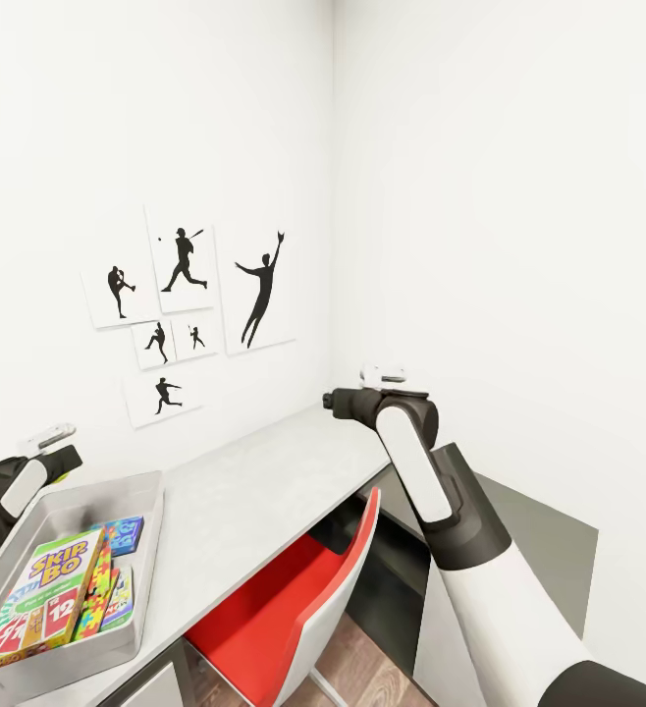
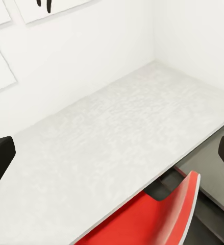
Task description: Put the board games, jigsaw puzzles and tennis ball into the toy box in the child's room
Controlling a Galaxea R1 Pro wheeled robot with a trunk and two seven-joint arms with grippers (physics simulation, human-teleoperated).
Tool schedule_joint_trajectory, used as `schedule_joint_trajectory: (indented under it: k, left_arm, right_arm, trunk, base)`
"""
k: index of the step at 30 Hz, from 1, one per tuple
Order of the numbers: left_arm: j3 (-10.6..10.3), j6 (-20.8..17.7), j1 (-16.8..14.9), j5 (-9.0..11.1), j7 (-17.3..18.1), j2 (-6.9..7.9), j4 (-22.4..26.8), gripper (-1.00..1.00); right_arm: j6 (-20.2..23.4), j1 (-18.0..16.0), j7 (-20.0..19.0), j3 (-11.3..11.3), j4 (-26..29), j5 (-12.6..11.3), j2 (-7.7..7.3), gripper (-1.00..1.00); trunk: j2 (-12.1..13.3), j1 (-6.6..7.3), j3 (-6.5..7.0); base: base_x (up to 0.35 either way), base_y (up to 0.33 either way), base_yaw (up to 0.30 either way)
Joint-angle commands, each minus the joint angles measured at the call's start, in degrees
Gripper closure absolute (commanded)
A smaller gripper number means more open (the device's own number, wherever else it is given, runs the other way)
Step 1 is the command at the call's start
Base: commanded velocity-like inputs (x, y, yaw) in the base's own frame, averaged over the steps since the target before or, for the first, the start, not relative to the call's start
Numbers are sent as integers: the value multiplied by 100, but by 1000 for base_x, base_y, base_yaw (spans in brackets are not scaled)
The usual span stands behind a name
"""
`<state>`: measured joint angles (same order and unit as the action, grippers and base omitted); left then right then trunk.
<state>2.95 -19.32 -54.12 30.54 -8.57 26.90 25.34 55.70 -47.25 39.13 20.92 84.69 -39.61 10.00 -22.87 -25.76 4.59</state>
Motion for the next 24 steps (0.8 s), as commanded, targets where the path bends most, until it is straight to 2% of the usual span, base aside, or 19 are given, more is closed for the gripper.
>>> schedule_joint_trajectory:
  k: [1,5,13,24]
  left_arm:
    - [3,-24,-3,40,-15,0,4,100]
    - [-10,-20,-10,34,17,4,-8,100]
    - [-30,-14,-11,31,54,10,-11,100]
    - [-38,-2,-11,33,57,17,-11,100]
  right_arm:
    - [11,-4,60,12,0,-54,0,-100]
    - [5,-4,60,23,-10,-58,0,-100]
    - [4,-4,60,26,-14,-60,0,-100]
    - [9,-4,59,26,-15,-56,0,-100]
  trunk:
    - [-5,-2,-3]
    - [-5,-2,-3]
    - [-5,-2,10]
    - [-5,-2,13]
  base:
    - [0,0,-45]
    - [0,21,-168]
    - [-1,148,-254]
    - [-136,97,-37]
